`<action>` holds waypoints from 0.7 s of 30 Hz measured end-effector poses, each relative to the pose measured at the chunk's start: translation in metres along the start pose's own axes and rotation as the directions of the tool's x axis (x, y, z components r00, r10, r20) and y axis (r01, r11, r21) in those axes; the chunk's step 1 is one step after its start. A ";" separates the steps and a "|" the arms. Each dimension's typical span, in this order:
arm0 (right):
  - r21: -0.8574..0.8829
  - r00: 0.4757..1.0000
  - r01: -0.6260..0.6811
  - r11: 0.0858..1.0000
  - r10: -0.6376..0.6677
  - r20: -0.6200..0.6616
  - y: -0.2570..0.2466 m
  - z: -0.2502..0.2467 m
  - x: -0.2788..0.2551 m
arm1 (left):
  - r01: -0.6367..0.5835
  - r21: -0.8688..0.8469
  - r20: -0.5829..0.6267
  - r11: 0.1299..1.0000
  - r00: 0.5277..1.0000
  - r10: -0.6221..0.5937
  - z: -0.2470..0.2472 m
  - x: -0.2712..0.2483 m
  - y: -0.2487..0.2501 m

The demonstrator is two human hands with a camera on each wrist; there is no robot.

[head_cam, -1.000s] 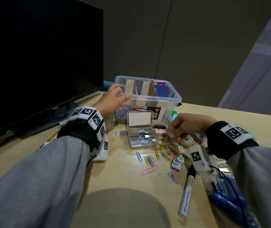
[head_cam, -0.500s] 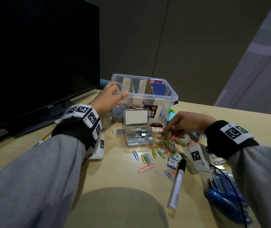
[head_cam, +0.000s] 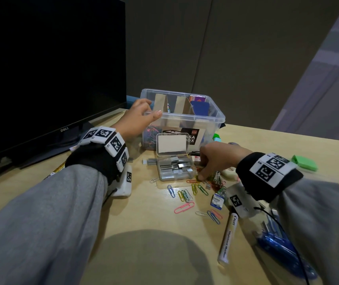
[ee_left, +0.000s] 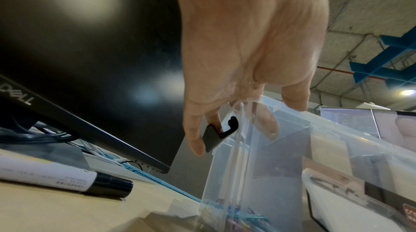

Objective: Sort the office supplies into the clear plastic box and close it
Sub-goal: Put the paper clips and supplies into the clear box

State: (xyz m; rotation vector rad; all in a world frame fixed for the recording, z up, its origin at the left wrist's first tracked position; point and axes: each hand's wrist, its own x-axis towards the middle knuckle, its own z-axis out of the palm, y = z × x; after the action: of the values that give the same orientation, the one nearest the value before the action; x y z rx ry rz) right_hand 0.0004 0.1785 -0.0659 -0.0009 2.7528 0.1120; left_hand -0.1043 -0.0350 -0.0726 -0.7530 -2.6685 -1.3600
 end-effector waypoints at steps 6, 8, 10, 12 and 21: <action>-0.066 0.998 0.057 0.996 -0.056 0.023 -0.011 0.009 0.003 | 0.000 0.009 0.004 1.000 1.000 0.000 -0.001 -0.001 0.000; -0.065 0.996 0.086 0.994 -0.086 0.013 -0.012 0.009 0.004 | -0.004 0.009 0.006 1.000 1.000 0.004 -0.001 -0.001 0.000; 0.016 0.996 0.090 0.996 -0.090 0.024 -0.007 0.006 0.004 | -0.006 0.008 0.011 1.000 1.000 0.005 -0.001 -0.001 0.000; 0.185 0.996 0.073 0.980 -0.083 0.046 0.002 0.002 0.004 | -0.001 0.013 0.014 1.000 1.000 0.001 -0.001 -0.002 0.000; 0.561 0.999 0.031 0.827 -0.043 0.009 0.037 -0.028 -0.009 | -0.001 0.003 0.014 1.000 1.000 0.001 -0.001 -0.001 0.001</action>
State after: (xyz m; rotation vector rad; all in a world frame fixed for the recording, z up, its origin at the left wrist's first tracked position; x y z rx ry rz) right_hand -0.0026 0.2129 -0.0336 0.1049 2.6542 -0.7101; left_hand -0.1027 -0.0357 -0.0711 -0.7662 -2.6794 -1.3545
